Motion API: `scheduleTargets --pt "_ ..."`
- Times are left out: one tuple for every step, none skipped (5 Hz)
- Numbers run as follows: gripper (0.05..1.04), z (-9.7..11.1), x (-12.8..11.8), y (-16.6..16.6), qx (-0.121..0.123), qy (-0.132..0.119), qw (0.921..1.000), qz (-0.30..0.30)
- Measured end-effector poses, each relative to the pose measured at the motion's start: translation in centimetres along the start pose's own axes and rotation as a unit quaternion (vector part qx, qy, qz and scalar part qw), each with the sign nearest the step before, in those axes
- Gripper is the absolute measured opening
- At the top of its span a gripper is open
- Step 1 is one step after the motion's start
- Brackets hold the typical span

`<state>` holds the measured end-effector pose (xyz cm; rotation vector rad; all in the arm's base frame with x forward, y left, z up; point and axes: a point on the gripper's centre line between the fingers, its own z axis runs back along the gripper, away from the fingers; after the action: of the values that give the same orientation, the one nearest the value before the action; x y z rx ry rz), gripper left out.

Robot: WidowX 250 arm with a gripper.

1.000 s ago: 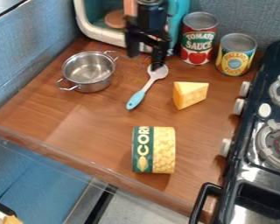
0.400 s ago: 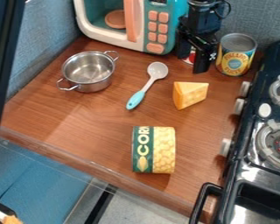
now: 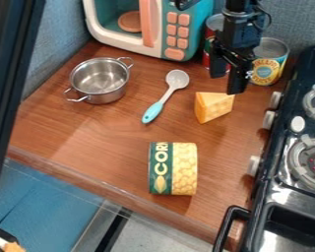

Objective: Take the cheese and put it on the bottom left side of the table

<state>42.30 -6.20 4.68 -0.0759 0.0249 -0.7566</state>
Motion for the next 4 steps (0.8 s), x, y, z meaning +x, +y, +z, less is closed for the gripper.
scheduleTargets --pt "1.001 -1.4 -0.2 -0.4 -0.019 0.016 0.9997 -0.006" --pt "1.001 -2.5 -0.6 -0.7 -0.033 0.033 0.9989 -0.002" --pt "0.945 -2.5 -0.5 -0.7 -0.035 0.030 0.9989 -0.001" --pt "0.656 -2.7 -0.4 -0.7 -0.036 0.025 0.9990 0.003"
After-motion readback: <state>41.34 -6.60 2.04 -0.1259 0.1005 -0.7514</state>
